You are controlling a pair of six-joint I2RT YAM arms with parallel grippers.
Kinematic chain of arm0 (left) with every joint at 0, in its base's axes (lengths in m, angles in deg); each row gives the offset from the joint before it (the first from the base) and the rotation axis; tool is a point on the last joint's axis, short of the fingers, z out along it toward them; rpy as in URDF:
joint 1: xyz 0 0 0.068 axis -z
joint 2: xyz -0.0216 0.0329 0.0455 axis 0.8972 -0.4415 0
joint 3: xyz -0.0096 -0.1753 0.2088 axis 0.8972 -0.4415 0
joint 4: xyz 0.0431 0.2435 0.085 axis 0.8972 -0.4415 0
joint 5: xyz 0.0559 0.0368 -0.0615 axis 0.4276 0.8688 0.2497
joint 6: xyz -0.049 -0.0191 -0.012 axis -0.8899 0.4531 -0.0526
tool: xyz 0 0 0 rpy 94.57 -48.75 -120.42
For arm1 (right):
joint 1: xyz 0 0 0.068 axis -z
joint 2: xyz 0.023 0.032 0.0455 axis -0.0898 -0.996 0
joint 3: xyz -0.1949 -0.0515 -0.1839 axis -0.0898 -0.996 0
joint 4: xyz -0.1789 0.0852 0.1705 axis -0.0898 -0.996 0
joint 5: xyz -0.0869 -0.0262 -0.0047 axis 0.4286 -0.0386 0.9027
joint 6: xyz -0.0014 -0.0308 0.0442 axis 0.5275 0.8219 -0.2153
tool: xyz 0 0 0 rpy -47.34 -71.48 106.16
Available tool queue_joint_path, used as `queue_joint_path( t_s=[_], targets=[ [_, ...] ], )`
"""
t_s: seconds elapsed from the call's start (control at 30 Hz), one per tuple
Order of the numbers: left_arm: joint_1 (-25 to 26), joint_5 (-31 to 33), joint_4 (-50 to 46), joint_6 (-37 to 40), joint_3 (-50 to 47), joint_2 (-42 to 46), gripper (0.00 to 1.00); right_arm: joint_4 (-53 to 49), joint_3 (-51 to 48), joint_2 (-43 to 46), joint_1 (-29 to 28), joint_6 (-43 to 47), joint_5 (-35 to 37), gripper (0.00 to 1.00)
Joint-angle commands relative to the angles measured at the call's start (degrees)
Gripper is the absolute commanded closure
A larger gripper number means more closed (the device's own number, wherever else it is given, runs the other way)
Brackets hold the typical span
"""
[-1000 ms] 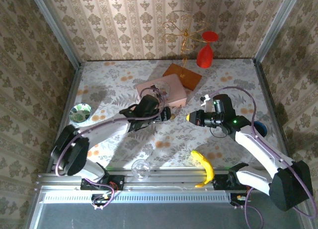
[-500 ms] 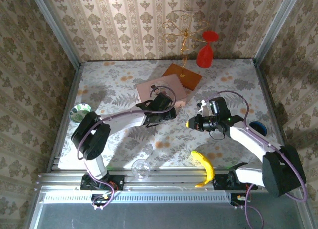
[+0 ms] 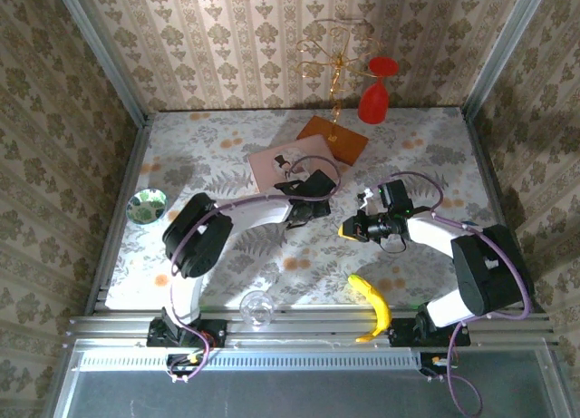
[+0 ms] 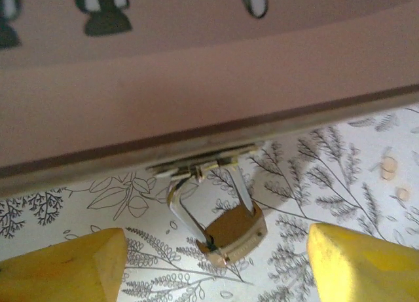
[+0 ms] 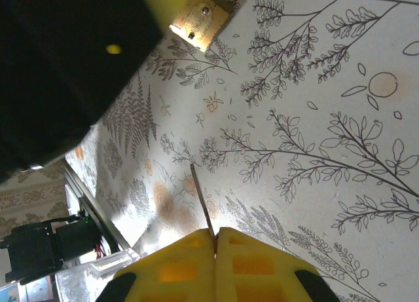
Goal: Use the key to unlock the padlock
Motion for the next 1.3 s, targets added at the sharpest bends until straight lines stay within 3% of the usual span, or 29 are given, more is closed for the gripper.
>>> queue_joint_path(
  t_s=[0.0,0.33,0.57,1.0,1.13,1.27],
  targets=[
    [0.58,4.26,-5.75,-2.99,3.80,-2.84,0.26,0.27,0.18,0.04,0.22,0.72,-1.19,1.00],
    [1.02,7.86,-7.86,-3.13,8.23,-7.00,0.29,0.86,-0.61,0.25,0.47,1.06,-0.65,1.00],
    [1.15,10.38,-8.10,-1.54,8.08,-7.23,0.41,2.32,-0.61,-0.04,0.44,0.37,-1.04,1.00],
    [1.82,12.33,-9.95,0.46,10.36,-10.34,0.41,4.40,-0.83,-0.36,0.46,-1.18,-1.93,1.00],
    [1.80,11.98,-10.20,-0.06,9.51,-10.18,0.53,4.40,-1.05,0.26,0.48,-1.36,-1.84,1.00],
    [1.72,11.98,-9.96,-0.05,8.59,-9.19,0.54,4.36,-0.88,0.31,0.49,-1.40,-1.86,1.00]
  ],
)
